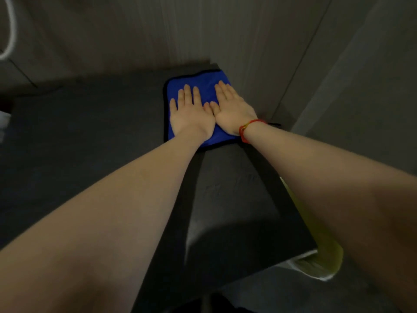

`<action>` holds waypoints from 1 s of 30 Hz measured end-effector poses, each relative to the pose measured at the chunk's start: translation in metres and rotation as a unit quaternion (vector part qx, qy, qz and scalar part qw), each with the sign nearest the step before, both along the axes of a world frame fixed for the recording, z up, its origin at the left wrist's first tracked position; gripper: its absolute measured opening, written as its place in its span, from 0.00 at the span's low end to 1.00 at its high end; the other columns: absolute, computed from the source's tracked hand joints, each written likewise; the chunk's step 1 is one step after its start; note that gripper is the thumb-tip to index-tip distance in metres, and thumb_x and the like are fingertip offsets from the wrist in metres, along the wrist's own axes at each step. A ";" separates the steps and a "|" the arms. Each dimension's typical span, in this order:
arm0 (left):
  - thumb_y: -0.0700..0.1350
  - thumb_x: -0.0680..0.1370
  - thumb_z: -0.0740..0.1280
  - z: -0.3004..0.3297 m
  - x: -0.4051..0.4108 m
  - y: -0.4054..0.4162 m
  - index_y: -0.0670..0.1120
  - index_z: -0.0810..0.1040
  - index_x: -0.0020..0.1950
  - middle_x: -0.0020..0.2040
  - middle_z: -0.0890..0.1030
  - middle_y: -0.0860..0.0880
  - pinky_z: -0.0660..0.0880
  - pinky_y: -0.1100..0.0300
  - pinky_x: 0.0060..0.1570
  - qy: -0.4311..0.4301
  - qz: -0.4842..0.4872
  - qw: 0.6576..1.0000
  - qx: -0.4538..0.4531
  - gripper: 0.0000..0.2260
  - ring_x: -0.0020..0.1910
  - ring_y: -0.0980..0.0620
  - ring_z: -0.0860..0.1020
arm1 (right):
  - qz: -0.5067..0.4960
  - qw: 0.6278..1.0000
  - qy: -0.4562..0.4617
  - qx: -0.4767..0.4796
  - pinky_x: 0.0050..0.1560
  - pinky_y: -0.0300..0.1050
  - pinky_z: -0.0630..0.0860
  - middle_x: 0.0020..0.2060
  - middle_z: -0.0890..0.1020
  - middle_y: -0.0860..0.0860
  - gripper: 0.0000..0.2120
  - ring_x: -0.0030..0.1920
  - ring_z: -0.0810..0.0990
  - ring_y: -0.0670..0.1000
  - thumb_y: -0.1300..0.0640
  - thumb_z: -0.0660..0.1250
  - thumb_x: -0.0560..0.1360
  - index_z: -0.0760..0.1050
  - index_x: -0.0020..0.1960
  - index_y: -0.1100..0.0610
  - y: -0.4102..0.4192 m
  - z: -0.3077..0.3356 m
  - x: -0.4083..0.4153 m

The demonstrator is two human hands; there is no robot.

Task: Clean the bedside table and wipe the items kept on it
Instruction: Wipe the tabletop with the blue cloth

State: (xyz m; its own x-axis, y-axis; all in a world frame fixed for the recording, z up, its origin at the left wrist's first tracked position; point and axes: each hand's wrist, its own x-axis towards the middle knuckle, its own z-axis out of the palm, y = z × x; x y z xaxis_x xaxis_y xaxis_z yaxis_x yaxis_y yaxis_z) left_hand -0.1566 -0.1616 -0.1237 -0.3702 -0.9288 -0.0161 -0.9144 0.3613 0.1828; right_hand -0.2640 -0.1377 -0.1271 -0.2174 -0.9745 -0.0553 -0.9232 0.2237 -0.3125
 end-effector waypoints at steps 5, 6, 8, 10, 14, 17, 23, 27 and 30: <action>0.52 0.82 0.42 -0.001 0.010 0.049 0.45 0.43 0.77 0.78 0.43 0.46 0.42 0.52 0.75 0.007 -0.008 1.000 0.003 0.25 0.77 0.49 0.44 | 0.004 1.000 0.004 -0.003 0.74 0.44 0.44 0.76 0.47 0.53 0.27 0.76 0.45 0.50 0.48 0.45 0.81 0.44 0.76 0.58 0.052 0.000 0.011; 0.52 0.82 0.42 -0.002 0.012 0.060 0.45 0.42 0.77 0.78 0.43 0.46 0.42 0.52 0.75 0.008 -0.009 1.000 0.003 0.25 0.77 0.49 0.44 | 0.003 1.000 0.006 -0.005 0.74 0.44 0.44 0.76 0.47 0.53 0.27 0.76 0.46 0.49 0.48 0.45 0.81 0.44 0.76 0.58 0.064 0.000 0.014; 0.52 0.82 0.42 -0.004 0.016 0.083 0.45 0.42 0.77 0.78 0.43 0.46 0.42 0.52 0.75 0.011 -0.012 1.000 0.002 0.25 0.77 0.49 0.44 | -0.001 1.000 0.013 -0.009 0.74 0.43 0.44 0.76 0.48 0.52 0.27 0.76 0.46 0.49 0.47 0.46 0.81 0.44 0.76 0.58 0.089 0.000 0.019; 0.52 0.82 0.42 -0.005 0.021 0.106 0.45 0.42 0.77 0.78 0.43 0.46 0.42 0.52 0.74 0.018 -0.016 1.000 0.002 0.25 0.77 0.50 0.44 | -0.005 1.000 0.014 -0.011 0.74 0.43 0.45 0.76 0.48 0.52 0.28 0.76 0.47 0.49 0.47 0.46 0.81 0.45 0.76 0.57 0.114 0.000 0.025; 0.52 0.82 0.42 -0.008 0.029 0.149 0.45 0.41 0.77 0.78 0.42 0.47 0.41 0.53 0.74 0.027 -0.023 0.999 0.006 0.25 0.77 0.50 0.43 | -0.009 1.000 0.025 -0.002 0.75 0.44 0.46 0.76 0.48 0.52 0.28 0.76 0.46 0.49 0.46 0.46 0.80 0.45 0.76 0.57 0.160 -0.002 0.034; 0.52 0.82 0.42 -0.009 0.035 0.179 0.45 0.41 0.77 0.78 0.42 0.47 0.41 0.52 0.74 0.033 -0.029 0.999 0.008 0.25 0.77 0.50 0.42 | -0.015 0.999 0.034 -0.003 0.74 0.44 0.46 0.76 0.48 0.51 0.28 0.76 0.47 0.48 0.46 0.45 0.80 0.45 0.76 0.57 0.189 -0.002 0.041; 0.52 0.81 0.43 -0.010 0.047 0.222 0.46 0.41 0.77 0.78 0.42 0.47 0.41 0.52 0.74 0.046 -0.033 0.998 0.012 0.26 0.77 0.49 0.42 | -0.018 0.998 0.067 -0.009 0.72 0.41 0.42 0.76 0.49 0.51 0.28 0.76 0.48 0.48 0.45 0.45 0.80 0.44 0.76 0.56 0.234 -0.005 0.052; 0.53 0.81 0.42 -0.011 0.048 0.227 0.46 0.40 0.77 0.78 0.40 0.47 0.40 0.51 0.74 0.040 -0.034 0.999 0.013 0.26 0.77 0.50 0.41 | -0.014 0.997 0.072 -0.008 0.71 0.40 0.40 0.76 0.48 0.50 0.29 0.75 0.46 0.47 0.44 0.43 0.79 0.43 0.76 0.55 0.240 -0.007 0.051; 0.53 0.81 0.42 -0.011 0.045 0.222 0.47 0.39 0.76 0.78 0.39 0.47 0.39 0.51 0.74 0.042 -0.038 0.998 0.020 0.26 0.77 0.50 0.40 | -0.004 0.998 0.064 -0.009 0.73 0.41 0.43 0.76 0.47 0.51 0.29 0.76 0.45 0.47 0.45 0.43 0.80 0.43 0.76 0.56 0.234 -0.007 0.047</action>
State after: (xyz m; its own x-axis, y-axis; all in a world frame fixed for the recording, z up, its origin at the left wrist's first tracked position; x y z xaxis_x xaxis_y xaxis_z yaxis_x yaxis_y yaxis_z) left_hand -0.1119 0.0599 -0.1349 -0.4420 -0.8968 -0.0185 -0.8652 0.4208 0.2726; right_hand -0.2172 0.0966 -0.1345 -0.2296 -0.9732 -0.0084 -0.9538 0.2268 -0.1972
